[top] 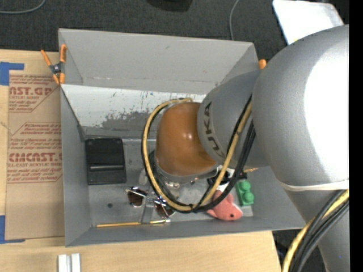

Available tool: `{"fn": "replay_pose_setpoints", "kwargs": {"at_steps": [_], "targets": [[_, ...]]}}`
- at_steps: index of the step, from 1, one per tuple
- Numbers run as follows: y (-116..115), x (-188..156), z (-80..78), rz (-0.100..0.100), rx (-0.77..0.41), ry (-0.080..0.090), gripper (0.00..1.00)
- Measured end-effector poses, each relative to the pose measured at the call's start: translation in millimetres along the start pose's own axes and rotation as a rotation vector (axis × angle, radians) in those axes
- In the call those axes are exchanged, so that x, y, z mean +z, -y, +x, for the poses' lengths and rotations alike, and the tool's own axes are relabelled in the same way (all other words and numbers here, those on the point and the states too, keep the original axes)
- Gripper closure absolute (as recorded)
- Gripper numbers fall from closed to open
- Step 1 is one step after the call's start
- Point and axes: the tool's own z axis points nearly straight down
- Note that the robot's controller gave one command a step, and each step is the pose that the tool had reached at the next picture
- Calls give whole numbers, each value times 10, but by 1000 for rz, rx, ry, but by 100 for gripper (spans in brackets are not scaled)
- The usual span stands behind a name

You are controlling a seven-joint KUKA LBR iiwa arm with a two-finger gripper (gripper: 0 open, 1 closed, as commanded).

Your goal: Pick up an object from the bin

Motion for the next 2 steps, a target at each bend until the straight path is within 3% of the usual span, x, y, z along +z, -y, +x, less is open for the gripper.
{"fn": "replay_pose_setpoints", "kwargs": {"at_steps": [1,2], "targets": [[580,295,-55,0,-45,14,0],[375,295,-57,-5,84,7,100]]}}
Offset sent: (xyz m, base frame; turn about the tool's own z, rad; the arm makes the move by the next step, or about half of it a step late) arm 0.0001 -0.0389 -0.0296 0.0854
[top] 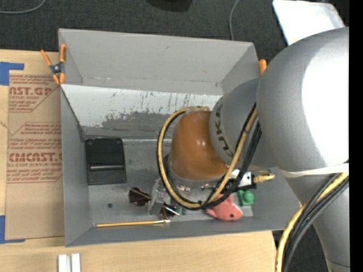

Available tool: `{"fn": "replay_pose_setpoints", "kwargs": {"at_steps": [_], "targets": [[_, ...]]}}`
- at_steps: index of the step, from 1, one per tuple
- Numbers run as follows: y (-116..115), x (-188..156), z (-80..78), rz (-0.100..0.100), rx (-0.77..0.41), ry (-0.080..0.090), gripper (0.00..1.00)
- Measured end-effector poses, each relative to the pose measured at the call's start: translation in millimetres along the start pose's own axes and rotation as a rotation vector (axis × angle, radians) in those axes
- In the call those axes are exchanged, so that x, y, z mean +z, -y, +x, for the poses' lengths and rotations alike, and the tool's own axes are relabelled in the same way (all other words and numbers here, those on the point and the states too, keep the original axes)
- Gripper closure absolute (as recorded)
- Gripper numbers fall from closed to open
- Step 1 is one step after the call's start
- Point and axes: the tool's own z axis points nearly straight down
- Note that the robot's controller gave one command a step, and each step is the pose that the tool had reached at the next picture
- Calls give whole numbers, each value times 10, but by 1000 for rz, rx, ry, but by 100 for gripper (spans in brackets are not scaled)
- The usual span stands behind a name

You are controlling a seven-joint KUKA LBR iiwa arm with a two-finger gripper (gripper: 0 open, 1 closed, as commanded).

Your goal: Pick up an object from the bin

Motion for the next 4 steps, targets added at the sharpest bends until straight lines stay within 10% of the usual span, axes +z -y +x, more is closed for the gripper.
{"fn": "replay_pose_setpoints", "kwargs": {"at_steps": [4], "targets": [[-4,-274,6,0,0,-2,100]]}}
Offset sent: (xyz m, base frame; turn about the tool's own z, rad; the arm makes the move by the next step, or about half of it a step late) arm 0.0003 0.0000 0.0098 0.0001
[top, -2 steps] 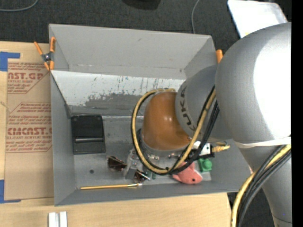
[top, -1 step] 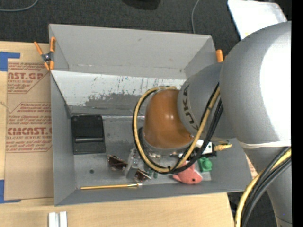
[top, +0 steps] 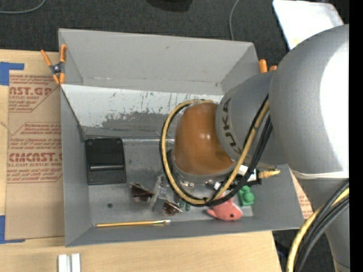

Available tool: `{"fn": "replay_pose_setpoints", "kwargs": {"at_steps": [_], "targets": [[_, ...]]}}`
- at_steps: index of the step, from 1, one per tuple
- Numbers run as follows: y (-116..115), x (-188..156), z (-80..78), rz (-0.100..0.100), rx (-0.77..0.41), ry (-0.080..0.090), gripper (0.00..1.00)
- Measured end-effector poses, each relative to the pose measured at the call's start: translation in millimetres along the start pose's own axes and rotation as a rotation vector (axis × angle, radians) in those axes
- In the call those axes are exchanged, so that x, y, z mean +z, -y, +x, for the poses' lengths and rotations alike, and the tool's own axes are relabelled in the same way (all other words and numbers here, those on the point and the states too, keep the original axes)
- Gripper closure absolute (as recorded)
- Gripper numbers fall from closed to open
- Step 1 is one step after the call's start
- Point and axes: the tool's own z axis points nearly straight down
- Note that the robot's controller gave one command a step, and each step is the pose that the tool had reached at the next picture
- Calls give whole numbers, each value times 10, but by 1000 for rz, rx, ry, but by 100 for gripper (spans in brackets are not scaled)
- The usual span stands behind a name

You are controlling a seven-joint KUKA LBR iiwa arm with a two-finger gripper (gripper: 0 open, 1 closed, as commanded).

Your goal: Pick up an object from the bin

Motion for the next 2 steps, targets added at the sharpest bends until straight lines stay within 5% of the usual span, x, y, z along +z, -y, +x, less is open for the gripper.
{"fn": "replay_pose_setpoints", "kwargs": {"at_steps": [2], "targets": [[-1,-650,22,3,-2,-9,100]]}}
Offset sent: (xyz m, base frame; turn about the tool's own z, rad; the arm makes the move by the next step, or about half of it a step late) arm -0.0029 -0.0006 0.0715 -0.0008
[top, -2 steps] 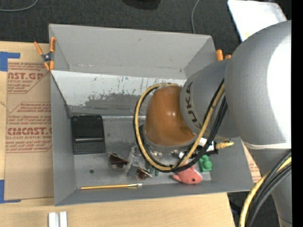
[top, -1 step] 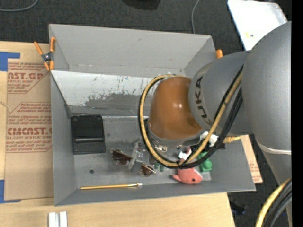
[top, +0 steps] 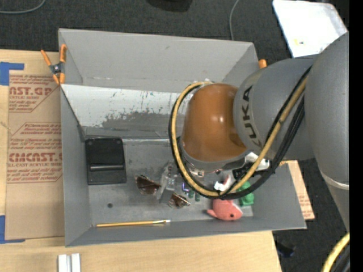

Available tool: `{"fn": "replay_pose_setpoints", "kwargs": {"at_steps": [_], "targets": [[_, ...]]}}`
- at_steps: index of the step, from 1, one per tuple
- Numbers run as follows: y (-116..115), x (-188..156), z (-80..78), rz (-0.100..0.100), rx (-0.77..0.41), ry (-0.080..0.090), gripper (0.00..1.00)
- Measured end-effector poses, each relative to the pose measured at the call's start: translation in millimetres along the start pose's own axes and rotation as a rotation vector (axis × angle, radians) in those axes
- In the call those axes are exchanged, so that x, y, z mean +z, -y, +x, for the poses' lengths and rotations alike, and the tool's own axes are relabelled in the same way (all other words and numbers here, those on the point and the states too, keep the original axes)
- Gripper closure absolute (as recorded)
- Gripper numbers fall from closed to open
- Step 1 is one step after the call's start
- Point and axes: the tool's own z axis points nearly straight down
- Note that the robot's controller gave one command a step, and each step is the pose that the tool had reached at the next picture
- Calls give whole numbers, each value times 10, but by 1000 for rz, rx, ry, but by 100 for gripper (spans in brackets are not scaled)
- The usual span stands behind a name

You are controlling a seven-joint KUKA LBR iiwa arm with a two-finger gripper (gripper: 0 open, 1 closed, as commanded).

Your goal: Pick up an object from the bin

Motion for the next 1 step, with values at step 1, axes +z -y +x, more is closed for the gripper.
{"fn": "replay_pose_setpoints", "kwargs": {"at_steps": [1], "targets": [[-8,-115,-7,-2,-1,4,100]]}}
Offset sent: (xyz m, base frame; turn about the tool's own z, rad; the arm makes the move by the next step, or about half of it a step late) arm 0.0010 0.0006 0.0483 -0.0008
